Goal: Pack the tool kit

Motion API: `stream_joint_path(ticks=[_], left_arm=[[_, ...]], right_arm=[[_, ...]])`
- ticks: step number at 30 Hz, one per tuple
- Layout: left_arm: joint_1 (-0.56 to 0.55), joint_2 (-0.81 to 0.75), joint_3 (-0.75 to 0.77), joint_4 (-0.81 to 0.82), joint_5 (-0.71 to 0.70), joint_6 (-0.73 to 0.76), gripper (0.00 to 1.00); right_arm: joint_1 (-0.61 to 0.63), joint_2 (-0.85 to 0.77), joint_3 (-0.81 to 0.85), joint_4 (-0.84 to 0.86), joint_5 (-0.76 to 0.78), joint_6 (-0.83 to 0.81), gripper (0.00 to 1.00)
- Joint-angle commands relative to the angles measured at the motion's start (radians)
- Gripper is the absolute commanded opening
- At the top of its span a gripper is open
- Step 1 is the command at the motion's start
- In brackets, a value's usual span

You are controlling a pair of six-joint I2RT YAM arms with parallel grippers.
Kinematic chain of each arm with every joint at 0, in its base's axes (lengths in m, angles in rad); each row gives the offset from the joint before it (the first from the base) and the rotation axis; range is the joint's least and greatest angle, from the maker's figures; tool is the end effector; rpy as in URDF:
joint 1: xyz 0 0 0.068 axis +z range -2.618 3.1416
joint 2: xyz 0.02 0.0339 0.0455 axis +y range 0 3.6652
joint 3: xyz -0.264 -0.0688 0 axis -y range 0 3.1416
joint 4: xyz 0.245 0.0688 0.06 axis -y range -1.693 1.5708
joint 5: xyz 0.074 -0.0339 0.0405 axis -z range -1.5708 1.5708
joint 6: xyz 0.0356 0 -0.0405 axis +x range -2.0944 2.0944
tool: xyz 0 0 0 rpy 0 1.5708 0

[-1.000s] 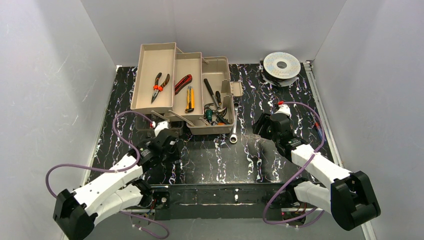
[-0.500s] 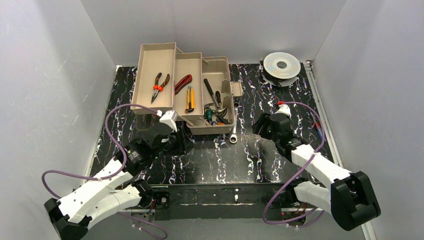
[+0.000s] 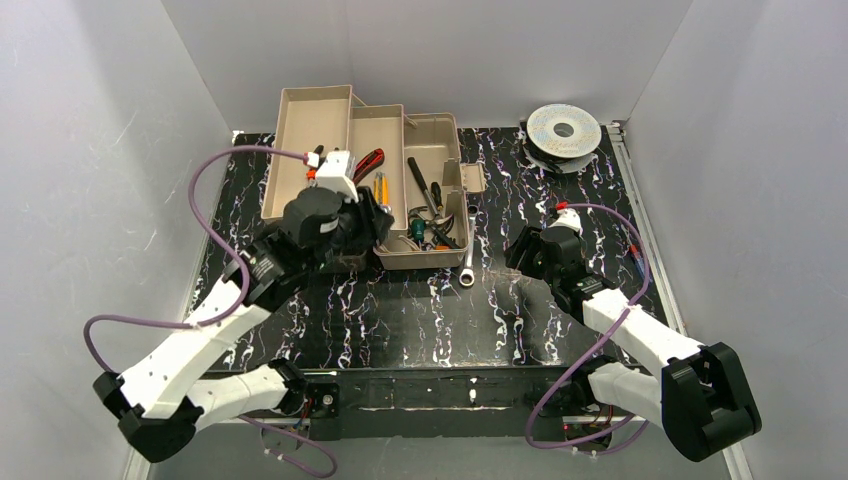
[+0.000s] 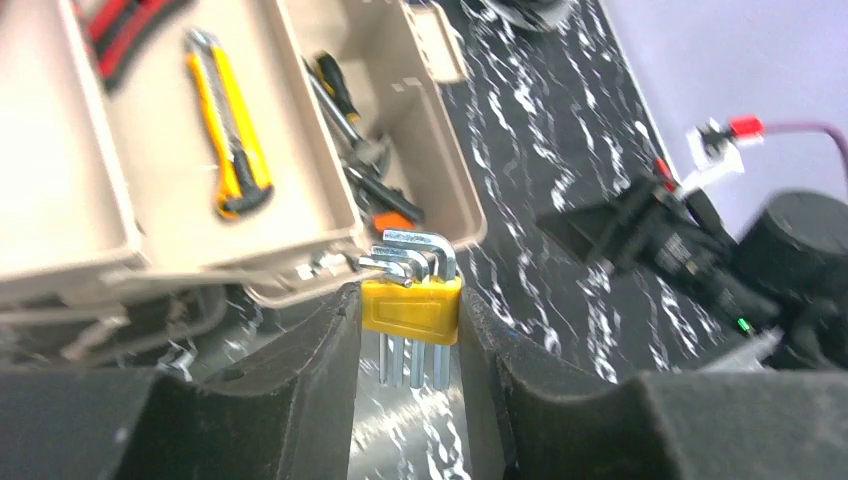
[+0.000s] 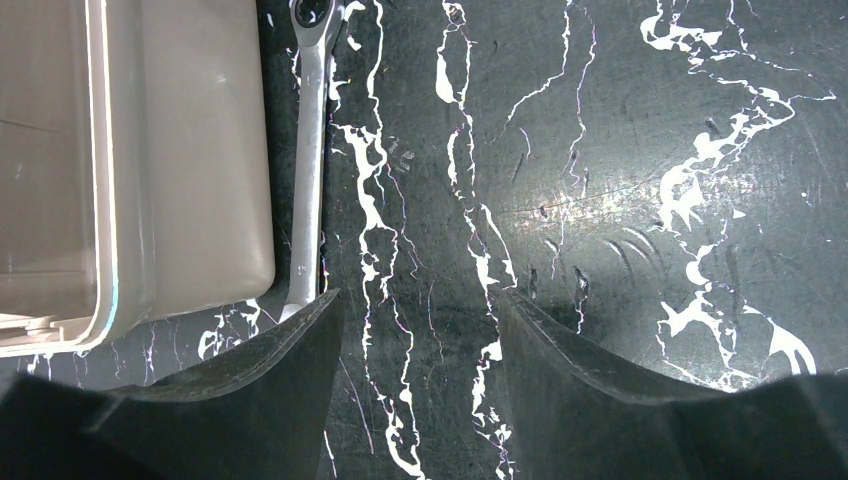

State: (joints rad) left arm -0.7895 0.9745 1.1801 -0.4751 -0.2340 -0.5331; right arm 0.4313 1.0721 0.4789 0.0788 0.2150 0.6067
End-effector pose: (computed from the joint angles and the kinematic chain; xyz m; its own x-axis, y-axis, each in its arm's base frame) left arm 0.1495 -0.1391 0.4118 -0.4325 -0.2660 -0.8615 0.3640 0.8227 -0.4367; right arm 0.2077 0.0872 0.2046 -0.5039 0.3813 -0.7751 0.0579 0.9102 0.4101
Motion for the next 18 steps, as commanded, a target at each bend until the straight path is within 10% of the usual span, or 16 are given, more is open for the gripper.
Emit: stream_joint_path(ticks=[1, 18], left_arm=[[0.095, 0.085, 0.111, 0.027, -0.109, 0.144, 0.22], [0.629, 0.491, 0.377, -0.038, -0.011, 0.189, 0.24]], right_arm=[[-0.005, -0.020, 0.000, 0.043, 0.015, 0.002, 0.65], [-0.005, -0.020, -0.003, 0.043, 0.007, -0.001, 0.65]])
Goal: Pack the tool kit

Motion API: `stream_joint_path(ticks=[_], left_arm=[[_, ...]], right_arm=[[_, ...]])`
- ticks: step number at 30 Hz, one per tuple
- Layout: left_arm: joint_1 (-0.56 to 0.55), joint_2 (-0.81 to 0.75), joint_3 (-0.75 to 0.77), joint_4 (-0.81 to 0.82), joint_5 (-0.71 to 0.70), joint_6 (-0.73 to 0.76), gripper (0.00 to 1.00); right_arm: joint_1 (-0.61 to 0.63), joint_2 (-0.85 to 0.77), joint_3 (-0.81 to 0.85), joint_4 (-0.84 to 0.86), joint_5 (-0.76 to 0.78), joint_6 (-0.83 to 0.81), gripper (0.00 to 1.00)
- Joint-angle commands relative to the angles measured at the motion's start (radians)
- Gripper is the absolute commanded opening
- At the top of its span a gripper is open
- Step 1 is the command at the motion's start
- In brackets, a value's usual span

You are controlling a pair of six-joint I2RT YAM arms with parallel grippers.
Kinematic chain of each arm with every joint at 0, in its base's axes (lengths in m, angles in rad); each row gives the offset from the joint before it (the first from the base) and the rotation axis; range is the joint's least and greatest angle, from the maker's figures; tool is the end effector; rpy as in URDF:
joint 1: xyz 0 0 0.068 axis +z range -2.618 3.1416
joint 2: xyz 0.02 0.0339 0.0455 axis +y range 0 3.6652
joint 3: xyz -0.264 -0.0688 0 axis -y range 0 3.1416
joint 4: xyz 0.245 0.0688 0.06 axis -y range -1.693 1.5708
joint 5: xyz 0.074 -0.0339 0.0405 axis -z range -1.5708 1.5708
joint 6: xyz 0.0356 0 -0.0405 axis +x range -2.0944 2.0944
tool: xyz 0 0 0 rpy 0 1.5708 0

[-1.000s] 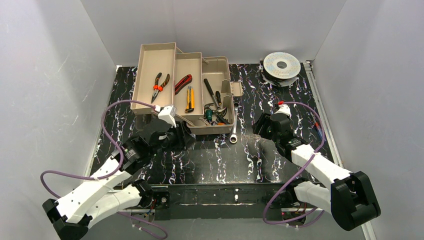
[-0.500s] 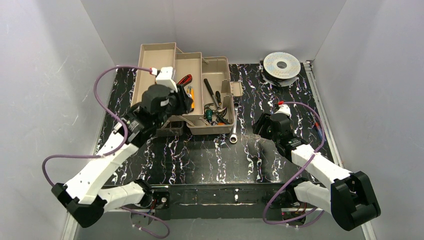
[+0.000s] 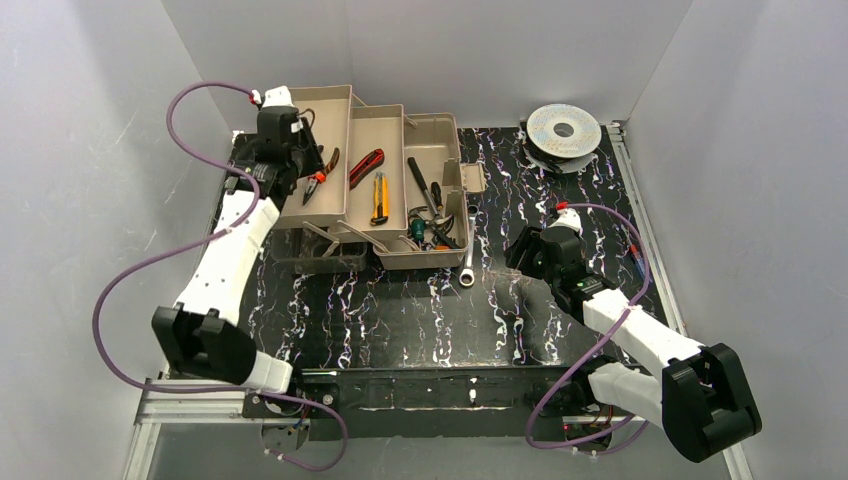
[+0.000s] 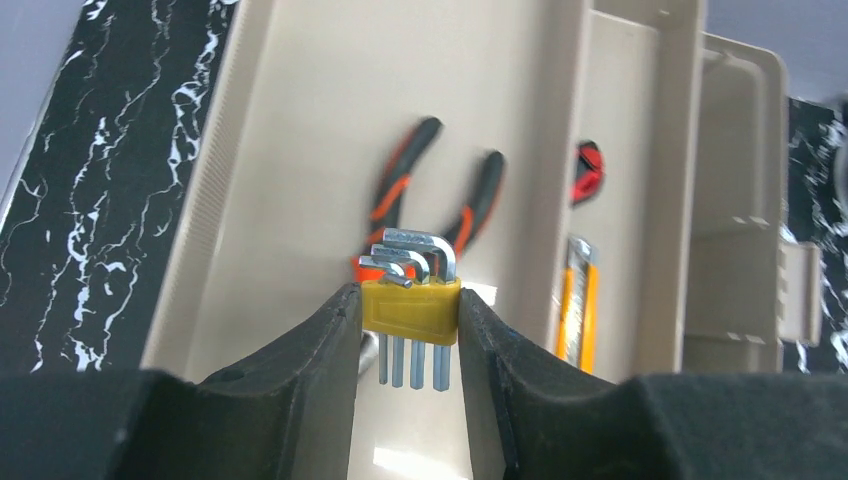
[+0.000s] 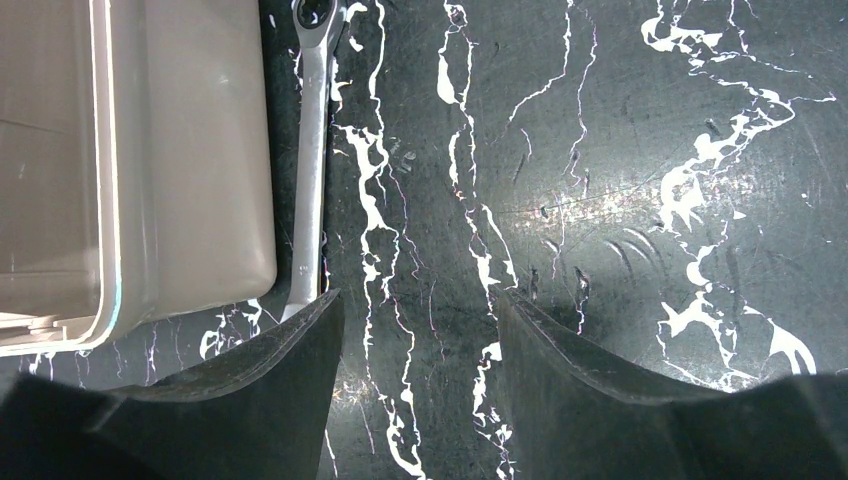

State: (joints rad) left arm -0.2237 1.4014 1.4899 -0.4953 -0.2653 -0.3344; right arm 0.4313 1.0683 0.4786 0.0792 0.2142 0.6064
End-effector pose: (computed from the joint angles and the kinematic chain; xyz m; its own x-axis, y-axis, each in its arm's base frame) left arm 0.3080 -0.0605 0.4123 -0.3576 -0.2434 -0.9016 -0.1462 0.9681 -0.2034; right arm 0.2073 0.0871 0.2053 -0.5015 0.3822 -0.7761 0.0557 0.9095 0.4119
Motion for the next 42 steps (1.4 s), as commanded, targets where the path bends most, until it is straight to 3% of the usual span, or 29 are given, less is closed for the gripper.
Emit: stream_joint_path(ticks=[1, 10, 16, 23, 27, 42], left_arm=[[0.075, 0.094, 0.086, -0.010, 0.030, -0.011, 0.24], [0.101, 0.390, 0.318, -0.037, 0.066, -0.031, 0.23], [0.101, 0.436, 0.370, -0.053, 0.076, -0.028, 0.28], [0.101, 0.357, 0.359, -0.079, 0.127, -0.031, 0.79], [0.101, 0.277, 0.322, -0.092, 0.127, -0.046, 0.97], [0.097, -0.152, 0.021, -0.171, 0.236, -0.051, 0.98]], right_arm=[[-0.004, -0.015, -0.003, 0.044, 0.008, 0.000, 0.65], [-0.005, -0.018, -0.007, 0.037, 0.033, 0.000, 0.64], [-0.005, -0.005, -0.004, 0.043, 0.032, 0.000, 0.65], [-0.004, 0.020, 0.001, 0.054, 0.011, 0.004, 0.65], [-0.004, 0.028, 0.004, 0.060, -0.006, 0.007, 0.65], [-0.003, 0.023, -0.005, 0.077, -0.029, -0.006, 0.66]])
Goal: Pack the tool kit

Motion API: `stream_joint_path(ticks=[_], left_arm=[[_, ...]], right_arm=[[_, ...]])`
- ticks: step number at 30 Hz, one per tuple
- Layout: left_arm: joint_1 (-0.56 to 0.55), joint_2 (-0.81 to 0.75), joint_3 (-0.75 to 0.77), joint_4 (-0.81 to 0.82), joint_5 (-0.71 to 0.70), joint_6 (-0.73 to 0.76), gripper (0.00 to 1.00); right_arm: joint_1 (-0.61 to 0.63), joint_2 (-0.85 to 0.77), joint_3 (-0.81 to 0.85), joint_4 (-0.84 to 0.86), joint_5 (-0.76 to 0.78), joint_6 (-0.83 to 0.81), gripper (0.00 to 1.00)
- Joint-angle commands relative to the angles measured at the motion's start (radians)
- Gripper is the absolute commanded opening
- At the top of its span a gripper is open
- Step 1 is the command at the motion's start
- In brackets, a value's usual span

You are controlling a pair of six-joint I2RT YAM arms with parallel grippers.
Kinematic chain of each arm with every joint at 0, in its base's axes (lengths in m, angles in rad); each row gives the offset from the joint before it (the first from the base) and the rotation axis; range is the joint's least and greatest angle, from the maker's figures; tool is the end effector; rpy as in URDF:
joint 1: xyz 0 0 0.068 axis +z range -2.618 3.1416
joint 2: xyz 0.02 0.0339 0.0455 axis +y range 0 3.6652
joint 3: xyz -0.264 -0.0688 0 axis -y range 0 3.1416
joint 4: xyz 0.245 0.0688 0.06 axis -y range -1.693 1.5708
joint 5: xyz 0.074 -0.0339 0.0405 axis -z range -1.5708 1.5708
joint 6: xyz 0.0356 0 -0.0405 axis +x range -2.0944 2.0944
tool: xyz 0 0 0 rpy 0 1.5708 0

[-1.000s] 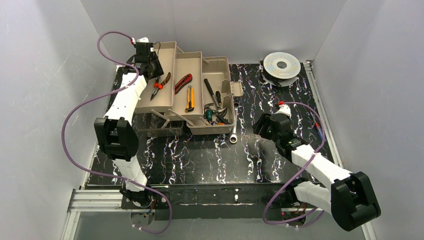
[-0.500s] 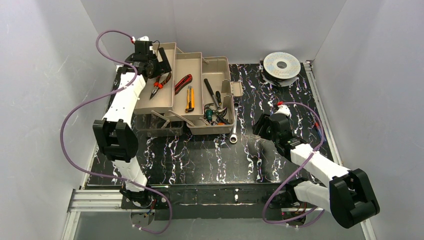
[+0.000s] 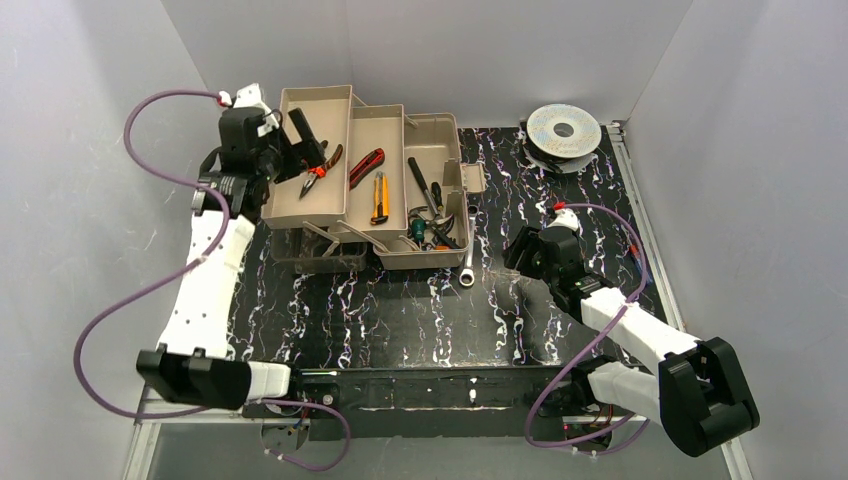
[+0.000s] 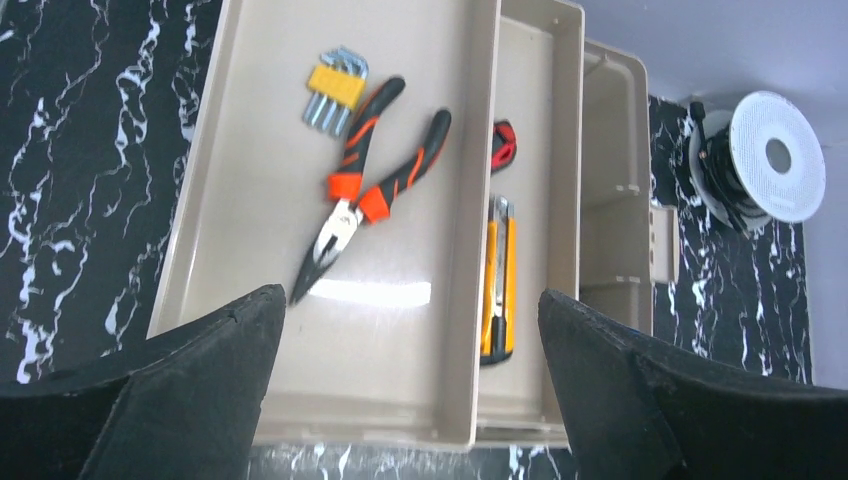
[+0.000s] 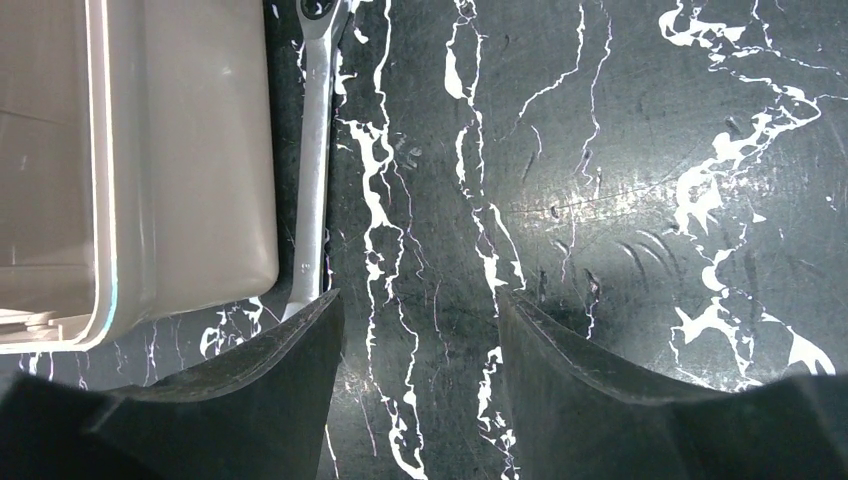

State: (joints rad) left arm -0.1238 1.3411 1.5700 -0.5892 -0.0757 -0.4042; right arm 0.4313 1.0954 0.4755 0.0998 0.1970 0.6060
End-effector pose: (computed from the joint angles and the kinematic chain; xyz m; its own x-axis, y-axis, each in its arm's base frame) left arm 0.2855 -0.0328 0.4460 -0.3425 -0.3526 -0.8709 -0.0890 0.9349 -0.3435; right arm 0.2100 0.0890 0.2006 -0.5167 0.3771 -0.7687 0.0470 0.9089 0.4143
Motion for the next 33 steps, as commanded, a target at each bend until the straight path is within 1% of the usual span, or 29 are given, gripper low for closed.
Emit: stream_joint_path(ticks=[1, 7, 9, 10, 11, 13, 14, 15, 17, 19, 21, 22, 25, 26, 29, 30, 33], left_arm=[[-0.003, -0.127, -0.074, -0.093, 0.056, 0.025, 0.98], [-0.010, -0.259, -0.187, -0.189, 0.164, 0.037, 0.98], [-0.034, -0.293, -0.237, -0.191, 0.182, 0.018, 0.98], [-0.063, -0.301, -0.254, -0.189, 0.184, 0.011, 0.98], [-0.106, -0.301, -0.265, -0.187, 0.169, 0.009, 0.98], [-0.234, -0.277, -0.265, -0.182, 0.102, 0.022, 0.98], [-0.322, -0.263, -0.261, -0.172, 0.075, 0.029, 0.98], [-0.384, -0.247, -0.260, -0.160, 0.045, 0.031, 0.98], [-0.478, -0.229, -0.269, -0.113, 0.034, 0.035, 0.98], [-0.555, -0.218, -0.293, -0.054, 0.041, 0.048, 0.97], [-0.627, -0.200, -0.315, -0.010, 0.035, 0.070, 0.97], [-0.660, -0.189, -0.327, 0.004, 0.028, 0.084, 0.97], [-0.733, -0.146, -0.347, 0.040, 0.054, 0.126, 0.97], [-0.752, -0.140, -0.356, 0.056, 0.071, 0.134, 0.97], [-0.782, -0.146, -0.405, 0.114, 0.159, 0.171, 0.97], [-0.783, -0.153, -0.419, 0.134, 0.179, 0.180, 0.97], [-0.783, -0.172, -0.436, 0.147, 0.219, 0.211, 0.97]], right_arm=[[-0.002, -0.003, -0.002, 0.057, -0.014, -0.007, 0.66], [0.000, 0.008, 0.003, 0.058, -0.027, -0.011, 0.66], [0.002, 0.030, 0.015, 0.057, -0.039, -0.010, 0.66], [0.003, 0.045, 0.023, 0.058, -0.050, -0.010, 0.66], [0.006, 0.070, 0.033, 0.058, -0.065, -0.012, 0.65], [0.013, 0.106, 0.056, 0.052, -0.088, -0.020, 0.62], [0.015, 0.120, 0.068, 0.045, -0.088, -0.020, 0.62], [0.015, 0.129, 0.076, 0.035, -0.079, -0.017, 0.62], [0.015, 0.131, 0.103, -0.001, -0.055, -0.022, 0.62], [0.015, 0.114, 0.131, -0.059, -0.010, -0.029, 0.62], [0.011, 0.106, 0.176, -0.167, 0.092, -0.015, 0.62], [-0.011, 0.117, 0.213, -0.241, 0.137, 0.014, 0.62], [-0.149, 0.154, 0.334, -0.439, 0.108, 0.020, 0.61], [-0.188, 0.153, 0.354, -0.479, 0.123, 0.017, 0.62], [-0.300, 0.133, 0.380, -0.533, 0.202, 0.003, 0.70], [-0.335, 0.134, 0.398, -0.561, 0.249, 0.001, 0.73], [-0.446, 0.199, 0.487, -0.691, 0.381, 0.047, 0.83]])
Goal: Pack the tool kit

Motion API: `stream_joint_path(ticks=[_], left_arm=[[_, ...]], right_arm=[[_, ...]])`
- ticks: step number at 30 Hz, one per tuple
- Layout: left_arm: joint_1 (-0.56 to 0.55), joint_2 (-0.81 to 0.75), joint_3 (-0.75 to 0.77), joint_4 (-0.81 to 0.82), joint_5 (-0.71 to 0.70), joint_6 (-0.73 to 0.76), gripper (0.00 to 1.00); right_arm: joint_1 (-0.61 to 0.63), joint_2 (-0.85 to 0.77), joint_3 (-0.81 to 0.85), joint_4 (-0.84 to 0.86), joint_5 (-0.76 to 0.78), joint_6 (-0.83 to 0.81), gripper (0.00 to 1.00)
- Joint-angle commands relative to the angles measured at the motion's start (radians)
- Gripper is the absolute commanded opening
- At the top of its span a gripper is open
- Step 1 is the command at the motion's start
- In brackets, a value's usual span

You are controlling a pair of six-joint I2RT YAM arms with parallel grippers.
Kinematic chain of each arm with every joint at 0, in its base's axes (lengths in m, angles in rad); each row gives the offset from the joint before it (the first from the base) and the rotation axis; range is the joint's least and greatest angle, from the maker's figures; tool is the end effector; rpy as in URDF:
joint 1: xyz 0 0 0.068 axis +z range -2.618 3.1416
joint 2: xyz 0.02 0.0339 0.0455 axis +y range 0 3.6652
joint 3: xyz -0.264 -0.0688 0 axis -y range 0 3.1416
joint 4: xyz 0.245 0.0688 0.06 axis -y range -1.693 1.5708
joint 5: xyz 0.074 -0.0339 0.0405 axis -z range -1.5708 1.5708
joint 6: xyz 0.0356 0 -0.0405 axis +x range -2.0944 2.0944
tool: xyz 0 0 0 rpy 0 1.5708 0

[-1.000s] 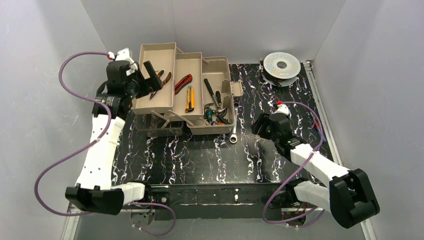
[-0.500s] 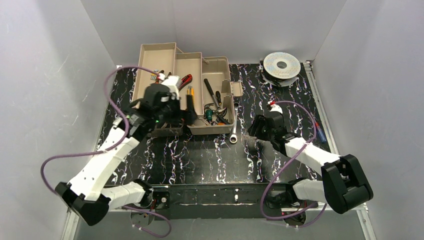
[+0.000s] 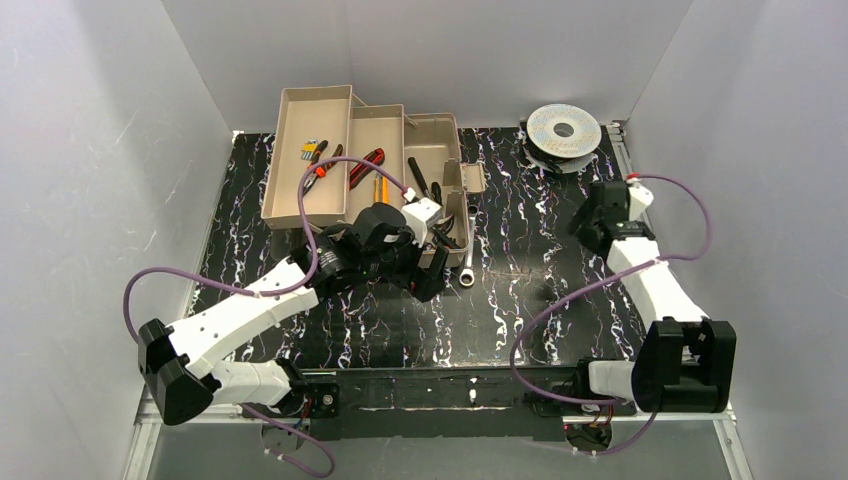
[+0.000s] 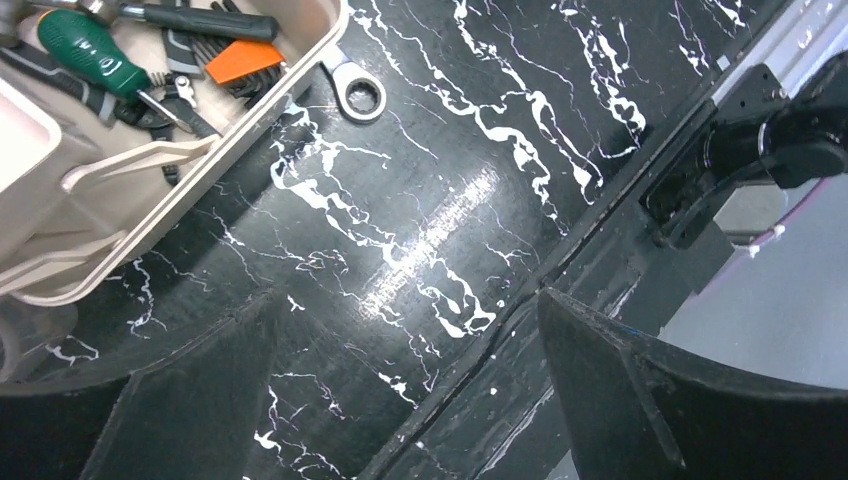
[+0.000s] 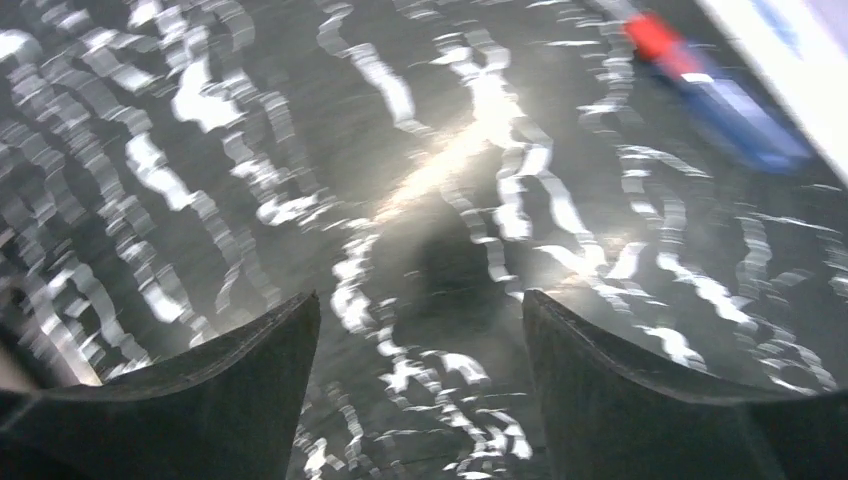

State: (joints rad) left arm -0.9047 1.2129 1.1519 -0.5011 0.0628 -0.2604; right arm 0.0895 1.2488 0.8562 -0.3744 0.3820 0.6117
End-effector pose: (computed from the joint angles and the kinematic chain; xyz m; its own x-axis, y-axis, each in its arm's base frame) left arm 0.1641 -0.2124 0.3473 -0.5287 0.2569 -0.8090 0.7052 0.6635 -0.2502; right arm 0.2630 0.0103 0.2514 -0.4600 0.4937 -0.7380 0.5479 0.8119 0.2017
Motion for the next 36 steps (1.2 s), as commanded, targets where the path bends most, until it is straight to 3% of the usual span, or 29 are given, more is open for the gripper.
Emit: stream_joint_path(ticks=[1, 6, 17, 19, 21, 26, 36], left_arm=[[-0.002, -0.045, -0.017, 0.058, 0.092, 0.074, 0.97], [-0.002, -0.034, -0.013, 0.037, 0.137, 0.093, 0.97], [-0.002, -0.098, -0.087, 0.080, 0.176, 0.043, 0.97], [-0.003, -0.108, -0.097, 0.080, 0.183, 0.034, 0.97], [-0.002, -0.120, -0.106, 0.083, 0.186, 0.031, 0.97], [-0.003, -0.136, -0.113, 0.083, 0.187, 0.033, 0.97], [-0.002, -0.109, -0.100, 0.092, 0.203, 0.029, 0.97]], right_arm=[[-0.150, 0.078, 0.140, -0.247, 0.198, 0.044, 0.83], [-0.351, 0.176, 0.206, -0.209, 0.060, 0.001, 0.82], [-0.443, 0.404, 0.357, -0.184, 0.033, -0.046, 0.76], [-0.444, 0.457, 0.395, -0.192, 0.060, -0.031, 0.71], [-0.446, 0.503, 0.428, -0.200, 0.103, -0.011, 0.57], [-0.453, 0.591, 0.498, -0.224, 0.168, 0.023, 0.01], [-0.469, 0.753, 0.620, -0.362, 0.044, -0.001, 0.01]])
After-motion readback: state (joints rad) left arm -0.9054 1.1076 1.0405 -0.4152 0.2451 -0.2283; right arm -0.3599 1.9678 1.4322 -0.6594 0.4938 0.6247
